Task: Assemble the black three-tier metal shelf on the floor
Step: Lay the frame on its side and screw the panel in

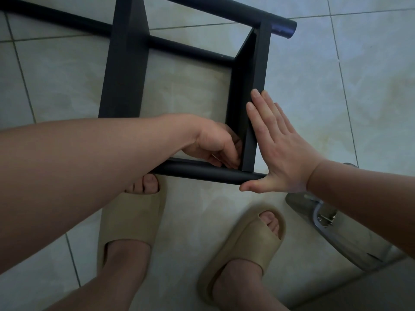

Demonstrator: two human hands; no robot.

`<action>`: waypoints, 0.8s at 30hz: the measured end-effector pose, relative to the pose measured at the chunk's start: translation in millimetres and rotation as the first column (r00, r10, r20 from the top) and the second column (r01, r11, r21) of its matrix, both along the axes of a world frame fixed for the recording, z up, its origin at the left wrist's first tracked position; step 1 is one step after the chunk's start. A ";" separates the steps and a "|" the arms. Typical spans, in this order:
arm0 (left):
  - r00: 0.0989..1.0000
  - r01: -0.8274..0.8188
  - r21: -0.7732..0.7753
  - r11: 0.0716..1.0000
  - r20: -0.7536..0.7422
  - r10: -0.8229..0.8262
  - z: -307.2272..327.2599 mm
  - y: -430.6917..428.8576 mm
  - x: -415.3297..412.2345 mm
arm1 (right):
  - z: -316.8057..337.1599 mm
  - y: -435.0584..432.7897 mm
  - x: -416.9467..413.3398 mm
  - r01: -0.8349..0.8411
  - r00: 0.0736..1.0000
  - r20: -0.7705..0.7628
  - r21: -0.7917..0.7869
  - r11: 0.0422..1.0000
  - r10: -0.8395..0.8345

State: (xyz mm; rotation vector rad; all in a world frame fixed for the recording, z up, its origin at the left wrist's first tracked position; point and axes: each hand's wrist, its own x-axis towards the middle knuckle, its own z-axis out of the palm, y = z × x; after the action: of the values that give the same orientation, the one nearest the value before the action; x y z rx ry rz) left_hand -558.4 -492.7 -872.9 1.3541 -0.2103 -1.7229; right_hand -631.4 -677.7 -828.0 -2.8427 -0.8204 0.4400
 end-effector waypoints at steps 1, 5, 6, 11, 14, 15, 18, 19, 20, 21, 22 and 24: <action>1.000 0.009 0.003 1.000 0.000 -0.009 0.5 -0.6 0.4 | 0.2 -0.2 0.1 0.002 1.000 -0.001 0.001 1.000 -0.002; 0.994 0.113 0.053 0.992 -0.011 -0.113 4.8 -3.0 6.9 | -0.2 -0.1 -0.1 0.002 1.000 -0.002 0.001 1.000 -0.002; 0.989 0.149 0.080 0.986 0.003 -0.150 6.7 -2.9 9.3 | -0.5 0.0 -0.3 0.001 1.000 -0.001 0.001 1.000 -0.001; 0.937 0.272 0.190 0.944 0.172 -0.304 13.5 -6.4 19.5 | -1.1 -0.7 -0.1 0.001 1.000 0.005 0.006 1.000 -0.001; 0.932 0.295 0.178 0.939 0.165 -0.324 13.5 -11.5 20.6 | -1.1 -0.8 0.0 -0.003 1.000 0.008 0.007 1.000 0.003; 0.936 0.291 0.165 0.942 0.152 -0.316 12.6 -12.6 20.3 | -1.0 -0.9 0.0 -0.003 1.000 0.005 0.006 1.000 0.003; 0.951 0.270 0.146 0.952 0.113 -0.287 10.0 -11.8 19.7 | -1.0 -1.0 0.1 -0.004 1.000 -0.004 0.004 1.000 0.004; 0.953 0.267 0.141 0.953 0.105 -0.283 9.4 -10.5 19.8 | -1.1 -0.9 0.1 -0.004 1.000 -0.004 0.003 1.000 0.004; 0.955 0.266 0.135 0.954 0.099 -0.280 8.9 -9.1 20.6 | -1.0 -0.9 0.2 -0.004 1.000 -0.004 0.003 1.000 0.004; 0.956 0.265 0.132 0.955 0.095 -0.278 8.3 -7.8 21.3 | -1.1 -0.7 0.1 -0.003 1.000 -0.002 0.003 1.000 0.003; 0.957 0.262 0.131 0.956 0.092 -0.275 7.9 -6.8 22.1 | -1.2 -0.9 0.1 -0.003 1.000 0.000 0.003 1.000 0.003; 0.957 0.261 0.133 0.956 0.093 -0.274 6.7 -5.9 22.0 | -1.6 -1.1 0.2 -0.004 1.000 0.005 0.003 1.000 0.004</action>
State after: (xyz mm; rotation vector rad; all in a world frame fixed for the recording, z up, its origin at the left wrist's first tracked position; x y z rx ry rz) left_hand -536.4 -498.7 -866.2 1.5682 -0.3733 -1.9104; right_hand -631.2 -678.8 -829.5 -2.8405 -0.8277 0.4320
